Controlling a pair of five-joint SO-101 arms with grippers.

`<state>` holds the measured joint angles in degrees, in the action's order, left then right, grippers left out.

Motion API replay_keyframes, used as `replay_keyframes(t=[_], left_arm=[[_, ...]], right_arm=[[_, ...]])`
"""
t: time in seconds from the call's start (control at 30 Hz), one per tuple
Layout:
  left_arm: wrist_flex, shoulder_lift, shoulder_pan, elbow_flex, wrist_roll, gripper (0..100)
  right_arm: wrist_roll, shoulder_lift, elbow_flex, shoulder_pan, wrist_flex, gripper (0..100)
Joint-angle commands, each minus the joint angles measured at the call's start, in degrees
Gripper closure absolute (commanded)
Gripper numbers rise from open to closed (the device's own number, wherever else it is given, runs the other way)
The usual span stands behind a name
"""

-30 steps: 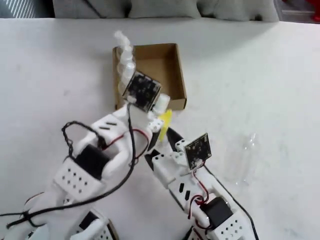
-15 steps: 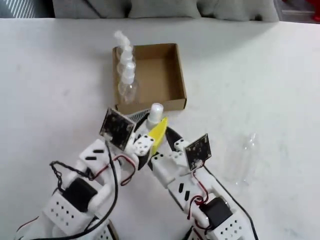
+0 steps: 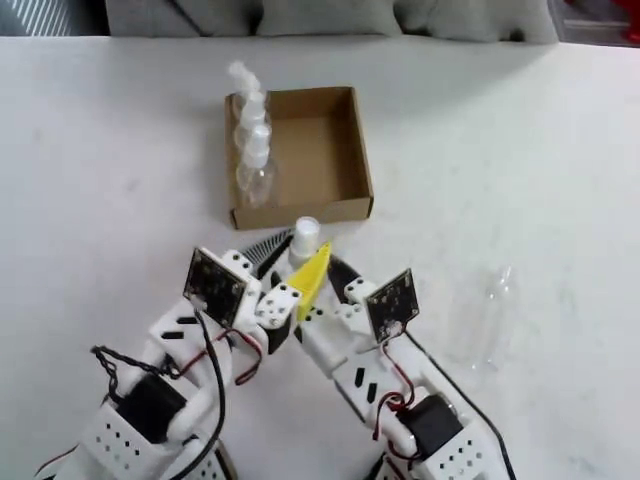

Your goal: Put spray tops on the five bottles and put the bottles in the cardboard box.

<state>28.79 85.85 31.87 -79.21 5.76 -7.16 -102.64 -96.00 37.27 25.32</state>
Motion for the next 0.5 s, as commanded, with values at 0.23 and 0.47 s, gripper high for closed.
replay_keyframes(t=[0.23,0.47], left_arm=[[-0.1,0.5,-1.1,-0.3,7.8,76],[0.4,0.5,-5.0,4.8,9.5,72]], right_arm=[[-0.7,-0.7,-0.6,-2.9,-2.6,95.7],[-0.7,-0.7,-0.9,-2.9,-2.6,95.7]])
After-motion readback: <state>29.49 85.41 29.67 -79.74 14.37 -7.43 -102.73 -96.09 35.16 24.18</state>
